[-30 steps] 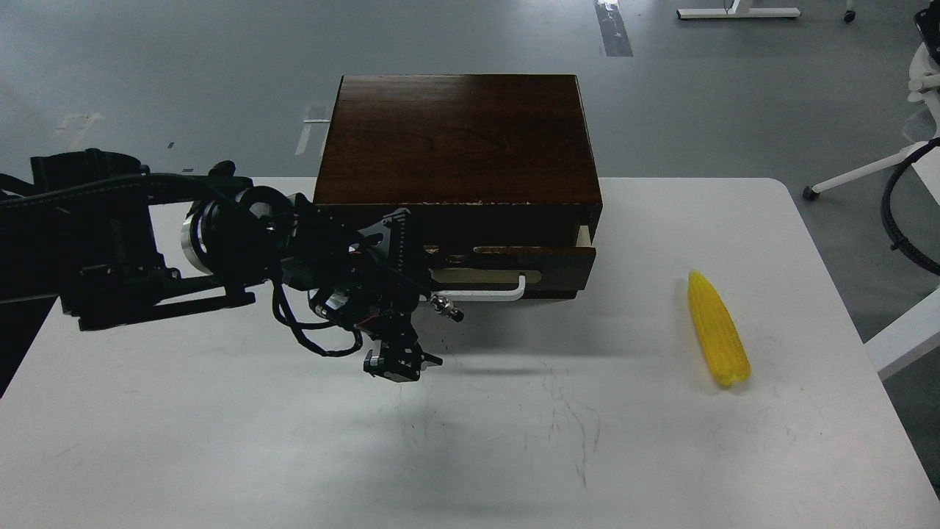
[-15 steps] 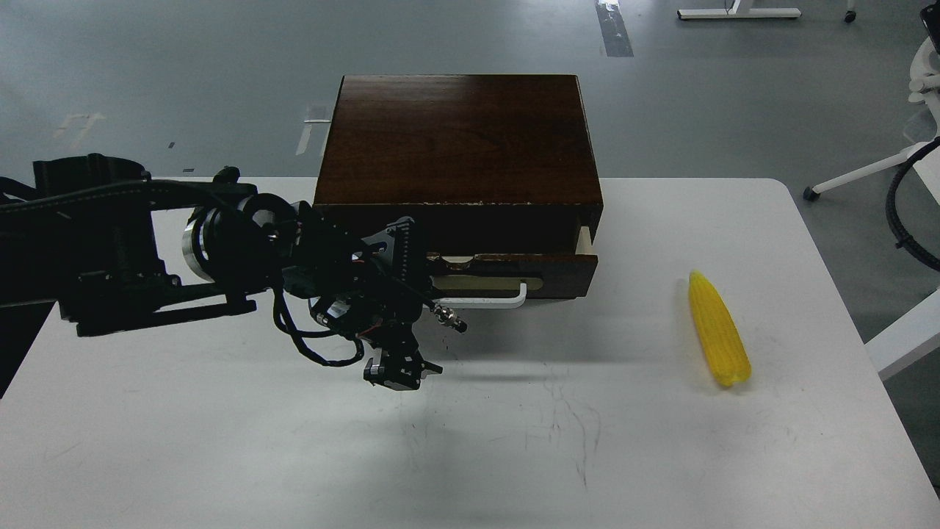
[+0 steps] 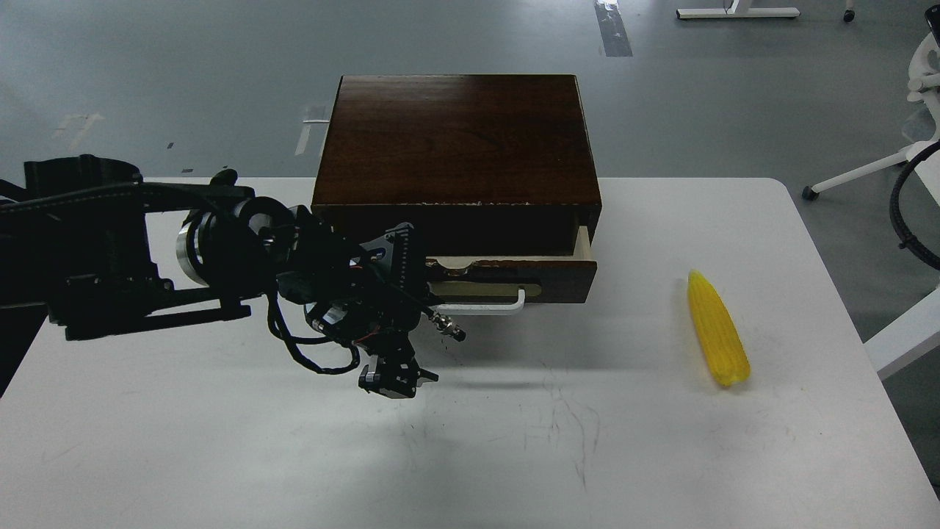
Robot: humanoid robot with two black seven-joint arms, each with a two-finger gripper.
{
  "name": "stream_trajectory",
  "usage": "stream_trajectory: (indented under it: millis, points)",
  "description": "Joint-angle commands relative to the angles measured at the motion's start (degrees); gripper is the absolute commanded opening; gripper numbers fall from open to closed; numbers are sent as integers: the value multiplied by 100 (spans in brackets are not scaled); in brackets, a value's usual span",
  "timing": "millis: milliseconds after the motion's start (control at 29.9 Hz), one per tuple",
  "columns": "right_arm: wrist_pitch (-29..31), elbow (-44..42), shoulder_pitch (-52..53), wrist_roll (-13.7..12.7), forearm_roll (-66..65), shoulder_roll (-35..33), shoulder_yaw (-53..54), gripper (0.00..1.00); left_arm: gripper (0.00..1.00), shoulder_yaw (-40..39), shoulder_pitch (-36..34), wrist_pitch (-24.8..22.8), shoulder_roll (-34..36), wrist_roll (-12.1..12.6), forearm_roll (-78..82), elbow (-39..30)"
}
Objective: Put corn in drawer with both arms
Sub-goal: 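Pull the drawer handle toward the robot with the left gripper, then pull the drawer farther open with the left gripper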
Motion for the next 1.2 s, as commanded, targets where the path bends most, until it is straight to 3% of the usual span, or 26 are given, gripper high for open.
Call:
stream_trajectory:
  millis: [0, 902, 1069, 1169]
  points:
    - [0, -4, 11, 0, 0, -2, 0, 100, 91, -1, 8, -18, 2, -2, 0, -12]
    - [0, -4, 11, -9, 0, -11, 0, 100, 90, -19, 25, -54, -24, -2, 0, -100]
    - [0, -4, 11, -9, 0, -11, 0, 100, 89, -19, 43, -62, -77, 126, 0, -82]
    - [0, -4, 11, 0, 0, -11, 0, 100, 89, -19, 43, -54, -86, 371, 0, -82]
